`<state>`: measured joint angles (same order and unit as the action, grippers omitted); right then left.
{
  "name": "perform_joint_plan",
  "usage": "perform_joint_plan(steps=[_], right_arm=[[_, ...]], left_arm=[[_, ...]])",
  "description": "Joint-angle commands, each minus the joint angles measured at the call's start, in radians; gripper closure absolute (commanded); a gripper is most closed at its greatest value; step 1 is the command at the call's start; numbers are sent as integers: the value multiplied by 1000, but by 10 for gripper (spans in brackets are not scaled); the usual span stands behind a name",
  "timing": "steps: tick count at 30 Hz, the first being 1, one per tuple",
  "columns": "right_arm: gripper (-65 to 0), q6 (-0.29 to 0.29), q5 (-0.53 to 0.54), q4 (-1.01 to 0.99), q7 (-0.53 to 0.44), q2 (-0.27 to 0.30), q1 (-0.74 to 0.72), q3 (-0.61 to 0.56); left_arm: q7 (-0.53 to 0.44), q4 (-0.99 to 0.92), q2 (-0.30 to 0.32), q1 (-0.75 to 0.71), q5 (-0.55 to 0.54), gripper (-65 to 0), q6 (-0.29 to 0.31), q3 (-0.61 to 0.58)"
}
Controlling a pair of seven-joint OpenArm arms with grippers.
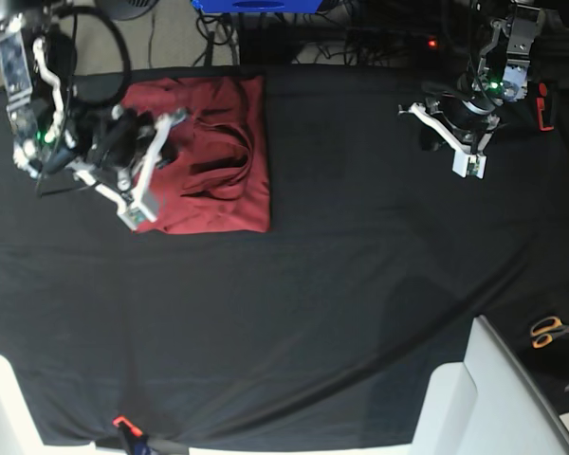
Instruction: Fold the T-shirt properly
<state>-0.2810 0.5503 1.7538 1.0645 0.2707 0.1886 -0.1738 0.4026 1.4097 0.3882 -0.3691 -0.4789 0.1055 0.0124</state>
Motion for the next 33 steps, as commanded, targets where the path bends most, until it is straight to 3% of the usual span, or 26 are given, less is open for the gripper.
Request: perform_joint_plan(steps=[1,5,10,26,33], right_arm=[[-5,-4,18,-10,-17,3,-16,3],[-5,-4,18,-84,-76,2,-25,1],[-5,-4,24,-116,-82,-6,-27,-2],[-3,-2,23,-41,-83,-49,-28,-266],[-3,-1,26,-42,-76,-67,-28,-307]], left_arm=[[-1,9,12,-3,-2,0,1,5],[-1,9,10,-3,-2,0,1,5],[-1,9,10,-5,-2,0,1,5],[-1,9,10,-5,-2,0,1,5],[-1,9,7,-3,-2,0,1,5]])
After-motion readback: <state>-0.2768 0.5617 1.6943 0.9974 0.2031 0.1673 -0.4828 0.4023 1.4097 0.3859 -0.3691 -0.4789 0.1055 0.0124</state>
